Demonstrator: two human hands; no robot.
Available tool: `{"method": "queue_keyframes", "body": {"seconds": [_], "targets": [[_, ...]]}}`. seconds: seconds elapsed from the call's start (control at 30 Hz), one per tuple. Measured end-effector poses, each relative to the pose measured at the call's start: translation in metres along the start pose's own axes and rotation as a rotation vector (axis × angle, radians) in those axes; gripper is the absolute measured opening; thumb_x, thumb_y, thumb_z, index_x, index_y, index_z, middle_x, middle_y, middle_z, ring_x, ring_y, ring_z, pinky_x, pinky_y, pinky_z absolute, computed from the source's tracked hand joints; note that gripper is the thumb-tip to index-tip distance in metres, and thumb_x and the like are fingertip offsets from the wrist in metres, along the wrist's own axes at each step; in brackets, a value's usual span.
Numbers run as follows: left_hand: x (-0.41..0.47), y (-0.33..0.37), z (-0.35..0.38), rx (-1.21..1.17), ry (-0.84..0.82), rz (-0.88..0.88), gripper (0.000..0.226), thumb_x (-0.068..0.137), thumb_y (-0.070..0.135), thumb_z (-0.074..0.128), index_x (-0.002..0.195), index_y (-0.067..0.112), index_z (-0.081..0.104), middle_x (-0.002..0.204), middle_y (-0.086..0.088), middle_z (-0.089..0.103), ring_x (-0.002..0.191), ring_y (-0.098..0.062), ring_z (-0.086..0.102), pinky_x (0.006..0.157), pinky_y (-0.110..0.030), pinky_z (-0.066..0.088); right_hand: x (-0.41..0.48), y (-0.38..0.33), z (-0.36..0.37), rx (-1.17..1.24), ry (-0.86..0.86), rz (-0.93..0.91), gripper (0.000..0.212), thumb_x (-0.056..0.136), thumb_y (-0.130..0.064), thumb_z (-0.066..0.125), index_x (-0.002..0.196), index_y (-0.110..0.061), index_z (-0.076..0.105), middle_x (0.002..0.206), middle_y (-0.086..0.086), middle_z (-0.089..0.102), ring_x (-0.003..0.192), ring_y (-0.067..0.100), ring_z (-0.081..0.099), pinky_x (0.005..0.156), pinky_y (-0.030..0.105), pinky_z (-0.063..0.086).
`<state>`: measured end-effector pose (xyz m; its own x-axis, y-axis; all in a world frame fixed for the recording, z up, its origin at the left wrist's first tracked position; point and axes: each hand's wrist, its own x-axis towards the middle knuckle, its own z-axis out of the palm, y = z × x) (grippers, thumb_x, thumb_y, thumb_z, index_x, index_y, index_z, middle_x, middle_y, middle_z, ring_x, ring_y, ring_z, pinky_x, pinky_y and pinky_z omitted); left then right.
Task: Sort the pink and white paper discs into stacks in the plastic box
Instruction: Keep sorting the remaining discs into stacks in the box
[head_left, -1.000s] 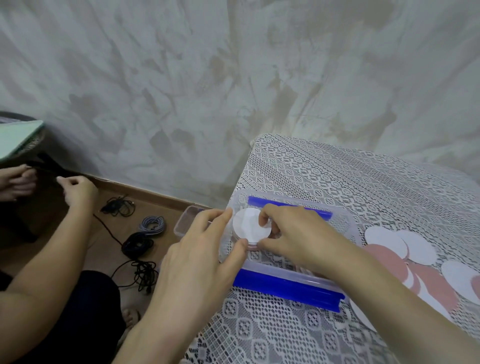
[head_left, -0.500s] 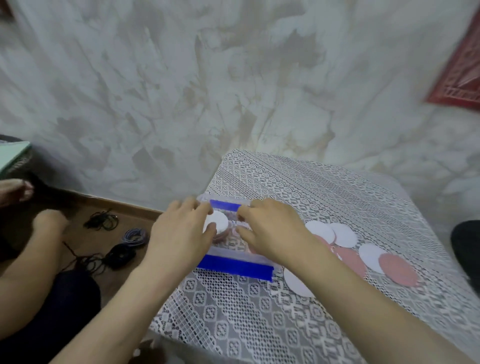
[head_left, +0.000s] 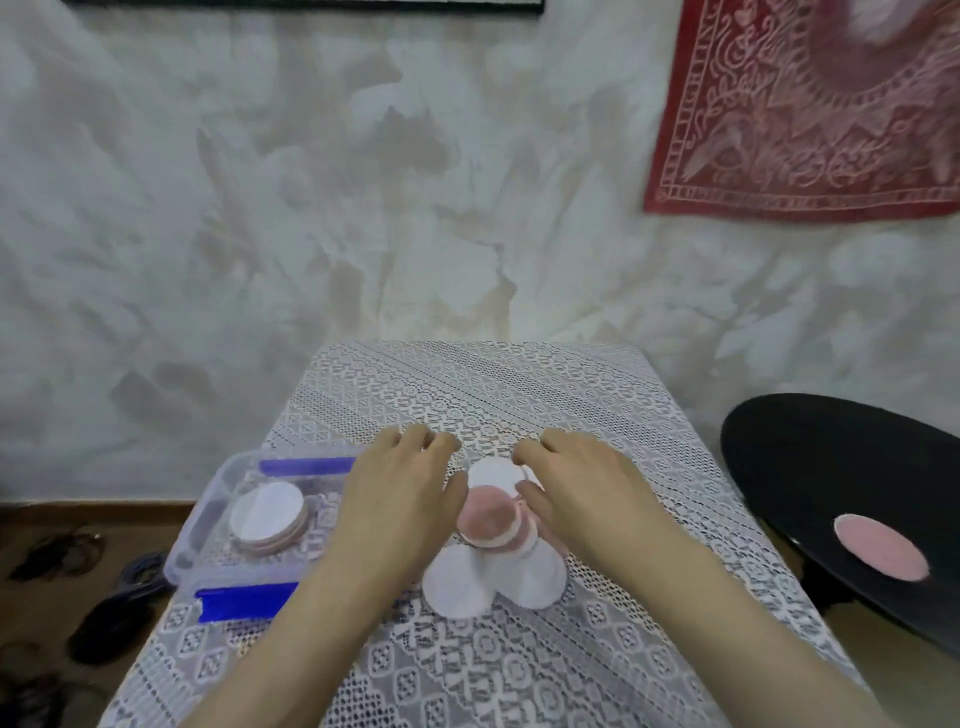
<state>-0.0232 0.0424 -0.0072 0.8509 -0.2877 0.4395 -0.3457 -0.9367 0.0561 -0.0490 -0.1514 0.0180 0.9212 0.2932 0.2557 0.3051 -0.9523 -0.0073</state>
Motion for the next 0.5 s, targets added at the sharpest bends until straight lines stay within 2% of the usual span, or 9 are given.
{"method": "queue_keyframes", "body": {"seconds": [0.17,0.27,0.4,0.5], "targets": [[0.008,0.049,0.022,-0.087,-0.006,0.088,0.022,0.085,0.031,0.066,0.104,0.021,0.071,0.093,0.001,0.068,0.081,-0.023,0.058,0.070,-0.036,0.050,-0.022,0.045,0.013,0.042,-0.027,0.143,0.032,0.101,-0.039,0.047,0.130,-0.026,0.053,0.121,-0.003,0.055,0.113,0.023,0.053,0.079,0.037,0.047],[-0.002,0.062,0.042,-0.079,-0.036,0.101,0.022,0.082,0.029,0.072,0.102,0.022,0.073,0.093,0.002,0.070,0.078,-0.021,0.059,0.067,-0.034,0.049,-0.038,0.060,0.032,0.085,-0.024,0.198,0.034,0.103,-0.040,0.045,0.133,-0.027,0.052,0.125,-0.005,0.051,0.113,0.020,0.049,0.077,0.033,0.043],[-0.017,0.062,0.062,-0.164,-0.071,0.053,0.023,0.091,0.031,0.055,0.108,0.025,0.070,0.112,0.005,0.066,0.090,-0.022,0.056,0.075,-0.038,0.048,-0.054,0.066,0.053,0.131,-0.035,0.209,0.036,0.105,-0.045,0.042,0.135,-0.029,0.052,0.128,-0.006,0.048,0.114,0.015,0.044,0.087,0.028,0.042],[-0.017,0.062,0.065,-0.173,-0.078,0.065,0.025,0.094,0.030,0.056,0.114,0.025,0.069,0.117,0.006,0.065,0.096,-0.020,0.055,0.080,-0.037,0.049,-0.052,0.074,0.059,0.170,-0.038,0.221,0.033,0.103,-0.048,0.044,0.131,-0.032,0.054,0.122,-0.011,0.049,0.109,0.011,0.044,0.081,0.025,0.042]]}}
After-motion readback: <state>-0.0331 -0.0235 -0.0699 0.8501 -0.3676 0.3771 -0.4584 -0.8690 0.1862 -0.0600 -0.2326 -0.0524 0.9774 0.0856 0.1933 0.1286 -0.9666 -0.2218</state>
